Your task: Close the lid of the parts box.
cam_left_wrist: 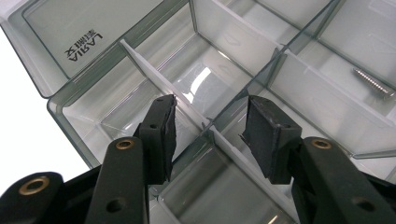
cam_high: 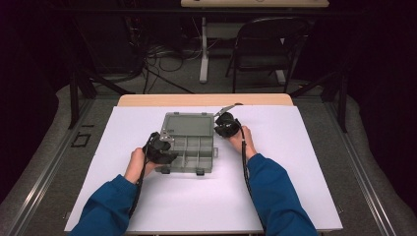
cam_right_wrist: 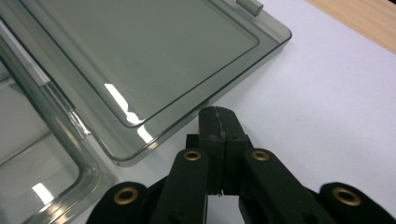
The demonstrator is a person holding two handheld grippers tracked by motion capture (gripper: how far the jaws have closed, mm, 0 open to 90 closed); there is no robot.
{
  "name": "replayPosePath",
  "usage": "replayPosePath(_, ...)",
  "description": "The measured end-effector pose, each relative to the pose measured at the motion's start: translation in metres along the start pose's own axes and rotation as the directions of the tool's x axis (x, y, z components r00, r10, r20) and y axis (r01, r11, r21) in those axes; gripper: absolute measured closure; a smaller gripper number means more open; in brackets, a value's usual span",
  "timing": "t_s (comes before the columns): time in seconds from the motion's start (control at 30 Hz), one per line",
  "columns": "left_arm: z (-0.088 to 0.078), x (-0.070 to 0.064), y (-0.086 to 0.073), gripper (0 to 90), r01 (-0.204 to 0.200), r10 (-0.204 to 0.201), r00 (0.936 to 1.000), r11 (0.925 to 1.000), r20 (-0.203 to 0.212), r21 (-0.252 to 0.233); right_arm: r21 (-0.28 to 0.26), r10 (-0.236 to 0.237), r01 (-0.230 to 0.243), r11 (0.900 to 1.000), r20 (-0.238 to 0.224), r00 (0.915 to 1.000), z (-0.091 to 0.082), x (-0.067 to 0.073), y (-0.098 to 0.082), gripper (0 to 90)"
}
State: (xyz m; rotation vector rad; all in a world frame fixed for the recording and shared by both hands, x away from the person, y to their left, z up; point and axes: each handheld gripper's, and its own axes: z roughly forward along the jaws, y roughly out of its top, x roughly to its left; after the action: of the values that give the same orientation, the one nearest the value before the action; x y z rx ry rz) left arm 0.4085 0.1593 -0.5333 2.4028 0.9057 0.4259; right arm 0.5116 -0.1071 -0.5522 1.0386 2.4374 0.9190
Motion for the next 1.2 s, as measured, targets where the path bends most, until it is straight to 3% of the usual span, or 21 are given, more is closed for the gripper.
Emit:
replayPosePath(0.3,0.001,0.001,-0.001,54.4,-0.004,0.004,0.9999,0.9999,0.010,-0.010,0.015,-0.031,0.031,0.999,0.008,0.9995,0.003,0.002,0.002,90.0)
replayPosePath(0.57,0.002,0.002,-0.001,54.4,-0.011,0.011,0.9998,0.9999,0.017,-0.014,0.013,-0.015,0.015,1.000,0.029,0.9995,0.006,0.002,0.004,90.0)
replayPosePath(0.6,0.001,0.002,-0.001,54.4,-0.009,0.009,0.9998,0.9999,0.018,-0.009,0.013,-0.037,0.036,0.999,0.027,0.9990,0.006,0.001,0.005,90.0)
replayPosePath(0.67,0.002,0.002,-0.001,54.3,-0.008,0.008,0.9998,0.9999,0.016,-0.010,0.037,-0.035,0.034,0.999,0.028,0.9990,0.006,0.002,0.007,90.0)
replayPosePath(0.77,0.002,0.002,-0.001,54.2,-0.006,0.007,0.9998,0.9999,0.018,-0.014,0.092,-0.083,0.082,0.992,0.005,0.9965,0.004,0.003,0.012,90.0)
replayPosePath(0.8,0.002,0.002,-0.002,54.2,-0.004,0.004,0.9998,0.9999,0.019,-0.012,0.122,-0.074,0.075,0.990,-0.013,0.9971,0.002,0.003,0.013,90.0)
replayPosePath(0.9,0.002,0.002,-0.002,54.2,-0.005,0.005,0.9998,0.9999,0.017,-0.014,0.141,-0.066,0.068,0.988,-0.019,0.9976,0.001,0.005,0.014,90.0)
replayPosePath(1.07,0.002,0.003,-0.002,54.2,-0.004,0.004,0.9995,0.9999,0.031,-0.017,0.134,-0.052,0.054,0.989,-0.021,0.9984,0.002,0.004,0.013,90.0)
replayPosePath(1.13,0.005,0.002,-0.002,53.7,-0.021,0.021,0.9996,0.9997,0.019,-0.008,0.123,-0.065,0.066,0.990,-0.012,0.9978,0.003,0.004,0.014,90.0)
replayPosePath(1.2,0.008,0.000,-0.002,51.6,-0.037,0.036,0.9993,0.9993,0.002,0.005,0.121,-0.047,0.048,0.992,-0.009,0.9988,0.004,0.006,0.014,90.0)
